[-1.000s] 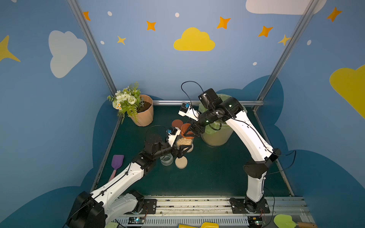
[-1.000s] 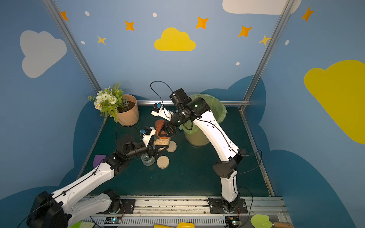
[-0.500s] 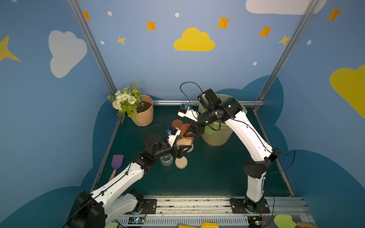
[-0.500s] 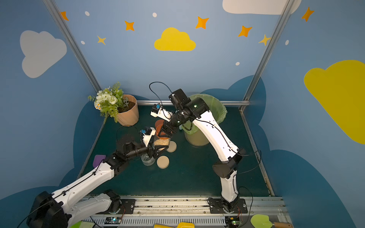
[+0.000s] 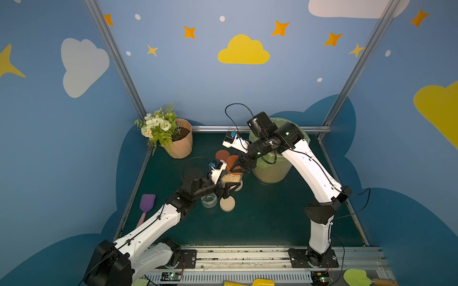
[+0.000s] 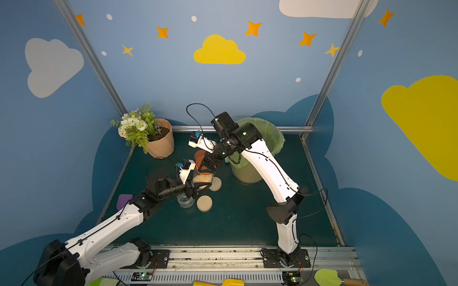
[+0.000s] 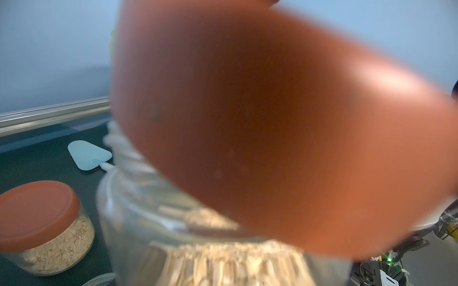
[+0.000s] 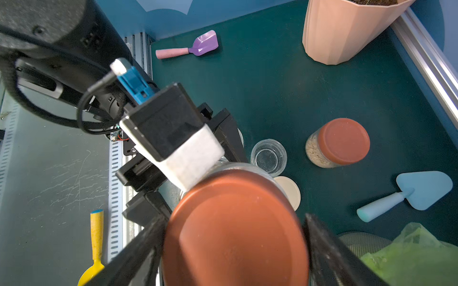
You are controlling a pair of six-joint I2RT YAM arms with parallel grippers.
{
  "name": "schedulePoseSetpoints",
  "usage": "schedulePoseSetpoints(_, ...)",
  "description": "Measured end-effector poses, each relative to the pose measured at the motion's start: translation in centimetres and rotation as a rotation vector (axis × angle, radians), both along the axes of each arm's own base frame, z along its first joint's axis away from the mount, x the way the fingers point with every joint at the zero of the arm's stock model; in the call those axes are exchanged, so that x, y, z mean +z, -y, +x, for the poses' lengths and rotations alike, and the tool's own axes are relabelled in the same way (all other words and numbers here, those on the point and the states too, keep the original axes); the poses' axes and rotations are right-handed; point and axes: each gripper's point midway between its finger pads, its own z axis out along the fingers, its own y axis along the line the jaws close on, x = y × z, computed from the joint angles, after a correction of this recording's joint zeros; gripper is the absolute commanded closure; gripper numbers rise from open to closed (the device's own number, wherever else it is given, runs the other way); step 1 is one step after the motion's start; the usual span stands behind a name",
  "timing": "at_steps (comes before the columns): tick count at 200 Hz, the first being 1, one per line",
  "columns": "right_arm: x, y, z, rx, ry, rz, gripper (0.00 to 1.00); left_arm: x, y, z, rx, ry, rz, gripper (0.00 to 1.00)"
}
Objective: Empty expired oatmeal from jars
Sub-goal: Open the lid of the jar.
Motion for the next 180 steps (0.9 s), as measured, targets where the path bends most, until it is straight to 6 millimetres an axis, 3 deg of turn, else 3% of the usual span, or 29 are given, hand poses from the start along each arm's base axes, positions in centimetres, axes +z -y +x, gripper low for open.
schedulePoseSetpoints(70,-0.60,-0.09,-0.11,0.006,0.009,-0.023,0.16,-0.09,-0.01,-0.02,0.000,-0.004,0.002,0.97)
schedulePoseSetpoints(180,-0.73,-0.01,0.60,-0.031,0.024,-0.034,0.32,-0.41,-0.31,0.26,0.021,-0.016,0.010,0.97)
